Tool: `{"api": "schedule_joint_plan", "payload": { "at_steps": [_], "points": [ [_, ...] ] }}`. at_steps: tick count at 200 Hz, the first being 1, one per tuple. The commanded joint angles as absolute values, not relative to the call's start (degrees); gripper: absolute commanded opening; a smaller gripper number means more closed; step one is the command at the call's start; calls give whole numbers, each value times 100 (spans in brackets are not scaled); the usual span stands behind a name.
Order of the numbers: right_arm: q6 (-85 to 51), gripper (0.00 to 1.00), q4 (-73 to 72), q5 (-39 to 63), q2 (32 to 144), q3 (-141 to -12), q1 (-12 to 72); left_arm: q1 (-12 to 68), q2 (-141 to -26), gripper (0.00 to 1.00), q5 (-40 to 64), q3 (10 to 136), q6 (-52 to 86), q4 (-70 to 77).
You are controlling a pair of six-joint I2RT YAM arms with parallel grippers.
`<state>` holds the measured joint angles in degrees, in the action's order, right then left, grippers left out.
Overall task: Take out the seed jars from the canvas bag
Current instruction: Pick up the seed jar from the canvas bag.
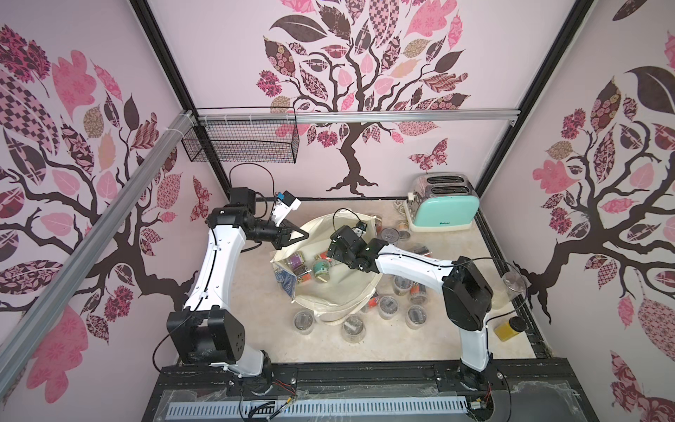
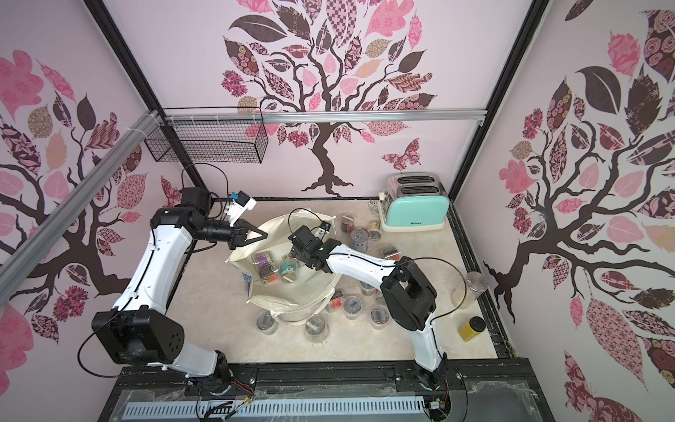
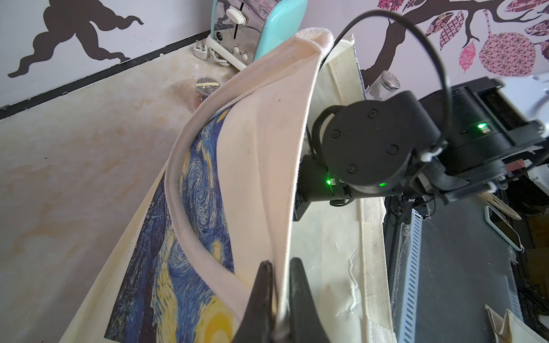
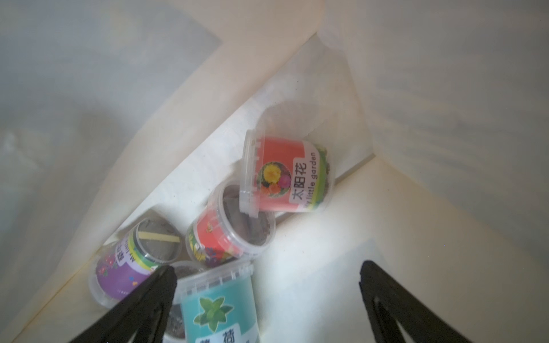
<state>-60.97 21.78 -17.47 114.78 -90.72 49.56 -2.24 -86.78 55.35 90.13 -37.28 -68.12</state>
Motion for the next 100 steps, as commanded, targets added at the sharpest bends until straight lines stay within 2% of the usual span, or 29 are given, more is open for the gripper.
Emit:
{"api": "schedule_joint_plan", "payload": {
  "at_steps": [1,70,100],
  "points": [
    [-6257,100,2248,-1783,11967,-9369,4887,-201,-8574,0,5899,8961,-3692,-6683],
    [-6174,99,2403,-2134,12764,-9934,4776,-198,-8703,0,5957,8989,-3644,-6632],
    [-6197,94,2329,-2215,12899,-9924,4687,-201,-8688,0,5950,8993,-3640,-6633]
  ]
}}
